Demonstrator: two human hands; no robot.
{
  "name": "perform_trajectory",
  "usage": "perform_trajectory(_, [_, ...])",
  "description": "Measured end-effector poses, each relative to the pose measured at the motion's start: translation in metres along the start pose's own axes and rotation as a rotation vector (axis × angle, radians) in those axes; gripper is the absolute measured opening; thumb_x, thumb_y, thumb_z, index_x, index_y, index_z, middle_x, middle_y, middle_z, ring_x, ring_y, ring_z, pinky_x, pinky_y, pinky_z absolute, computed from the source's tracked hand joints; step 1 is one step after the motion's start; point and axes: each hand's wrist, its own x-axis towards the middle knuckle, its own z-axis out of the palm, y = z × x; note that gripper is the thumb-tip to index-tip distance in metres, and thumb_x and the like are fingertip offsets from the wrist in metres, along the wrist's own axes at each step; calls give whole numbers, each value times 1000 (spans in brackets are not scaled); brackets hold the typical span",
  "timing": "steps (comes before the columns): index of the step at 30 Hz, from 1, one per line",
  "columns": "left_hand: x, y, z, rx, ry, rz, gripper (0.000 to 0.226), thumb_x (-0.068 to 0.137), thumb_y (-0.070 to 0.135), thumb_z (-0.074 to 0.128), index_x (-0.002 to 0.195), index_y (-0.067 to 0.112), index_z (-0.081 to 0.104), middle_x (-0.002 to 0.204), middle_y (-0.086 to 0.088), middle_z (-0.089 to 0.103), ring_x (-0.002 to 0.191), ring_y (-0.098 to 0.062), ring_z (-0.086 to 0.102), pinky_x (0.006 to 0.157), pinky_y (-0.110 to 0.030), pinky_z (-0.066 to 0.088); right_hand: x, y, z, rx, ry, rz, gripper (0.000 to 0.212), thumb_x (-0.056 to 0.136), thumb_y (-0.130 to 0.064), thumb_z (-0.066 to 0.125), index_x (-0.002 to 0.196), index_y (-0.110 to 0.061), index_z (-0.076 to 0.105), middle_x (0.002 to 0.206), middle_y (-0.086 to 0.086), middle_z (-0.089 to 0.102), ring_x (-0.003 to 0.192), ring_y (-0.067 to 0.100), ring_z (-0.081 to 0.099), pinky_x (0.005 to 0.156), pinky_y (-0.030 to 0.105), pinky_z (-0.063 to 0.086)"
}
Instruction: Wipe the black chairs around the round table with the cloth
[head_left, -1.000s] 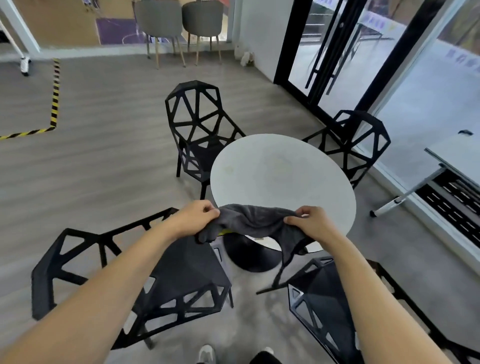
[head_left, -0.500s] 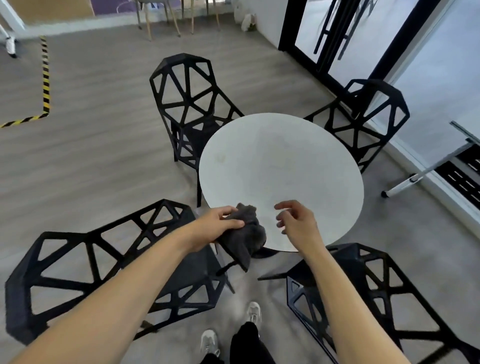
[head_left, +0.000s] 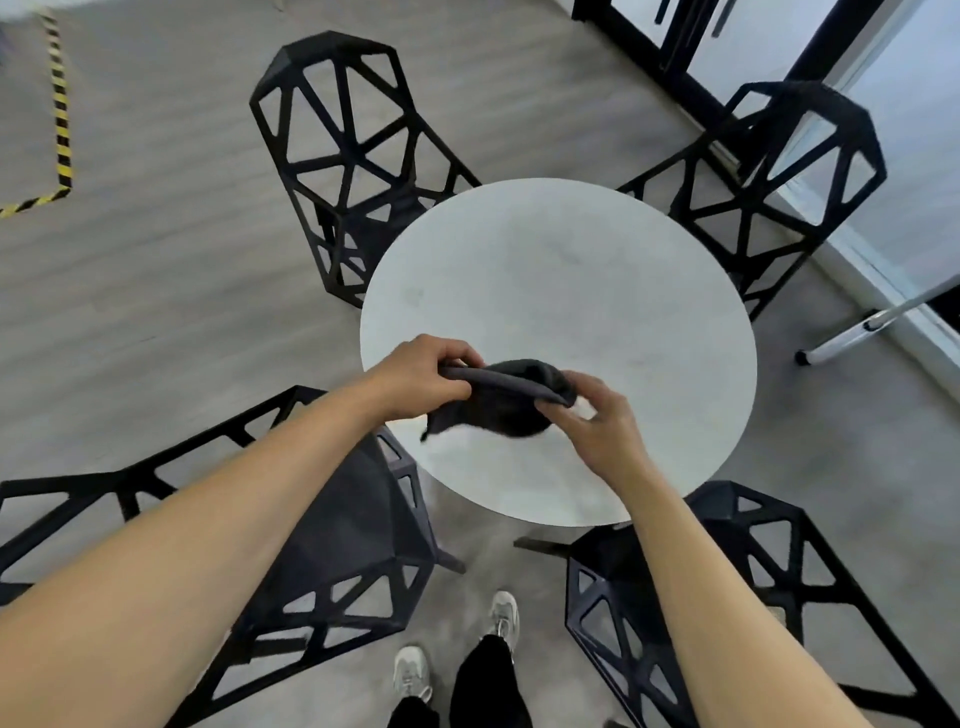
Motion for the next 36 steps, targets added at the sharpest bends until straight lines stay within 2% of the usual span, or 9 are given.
perform_trajectory(3, [19, -13, 18, 167, 41, 80, 33, 85, 13, 65, 110, 34, 71, 99, 11, 67, 92, -11, 61, 80, -24, 48, -5, 22, 4, -245, 145, -105, 37, 90, -25, 75, 125, -32, 68, 124, -22, 61, 116, 0, 52, 97, 18, 41])
perform_trajectory(6, [32, -45, 48, 285, -5, 110, 35, 90, 15, 61, 118, 33, 69, 110, 5, 61, 104, -14, 55, 94, -31, 44, -18, 58, 18, -329, 83, -36, 34, 94, -27, 69, 128, -27, 65, 118, -20, 60, 116, 8, 52, 98, 25, 42])
perform_trajectory(11, [45, -85, 80, 150, -88, -80, 22, 99, 27, 55, 119, 35, 59, 106, 7, 65, 92, -14, 65, 73, -22, 48, -22, 94, 31, -157, 23, 238, 16, 100, -34, 57, 116, -34, 61, 104, -14, 67, 100, 12, 63, 77, 25, 49])
perform_trajectory(15, [72, -90, 85, 168, 83, -86, 25, 97, 37, 61, 120, 31, 55, 114, 4, 63, 101, -17, 59, 85, -32, 50, -3, 89, 31, -167, 127, 281, 20, 103, -37, 51, 121, -30, 55, 102, -11, 63, 94, 12, 62, 65, 18, 45])
perform_trajectory(19, [86, -88, 101, 343, 258, -68, 37, 97, 37, 60, 130, 21, 51, 128, -5, 52, 110, -26, 56, 90, -39, 49, 9, 97, 39, -520, 221, 201, 37, 102, -38, 49, 138, -30, 41, 123, 2, 57, 109, 26, 57, 89, 40, 49])
perform_trajectory(22, [70, -94, 126, 641, 452, 176, 36, 96, 27, 61, 130, 19, 58, 130, -10, 54, 104, -34, 57, 85, -44, 52, 2, 106, 50, -744, 329, -120, 43, 99, -27, 57, 141, -22, 50, 138, 5, 51, 121, 26, 49, 103, 42, 40])
perform_trajectory(24, [57, -106, 143, 743, 367, 263, 42, 92, 24, 65, 134, 21, 60, 135, -12, 56, 114, -37, 58, 90, -47, 51, -5, 119, 53, -833, 263, -259, 41, 100, -26, 57, 140, -19, 55, 143, 6, 53, 128, 26, 49, 109, 41, 37])
perform_trajectory(31, [34, -123, 161, 774, 190, 132, 65, 89, 19, 72, 148, 28, 47, 153, -12, 44, 138, -38, 44, 101, -47, 48, -14, 139, 51, -927, 57, -168, 48, 104, -37, 49, 150, -23, 45, 153, 5, 46, 143, 24, 39, 119, 45, 29])
perform_trajectory(36, [29, -92, 140, 757, 195, 168, 44, 101, 30, 51, 146, 26, 49, 161, -5, 32, 147, -31, 30, 115, -44, 30, -17, 100, 41, -841, 146, -198, 50, 103, -37, 48, 150, -22, 42, 155, 4, 42, 140, 25, 40, 117, 43, 30])
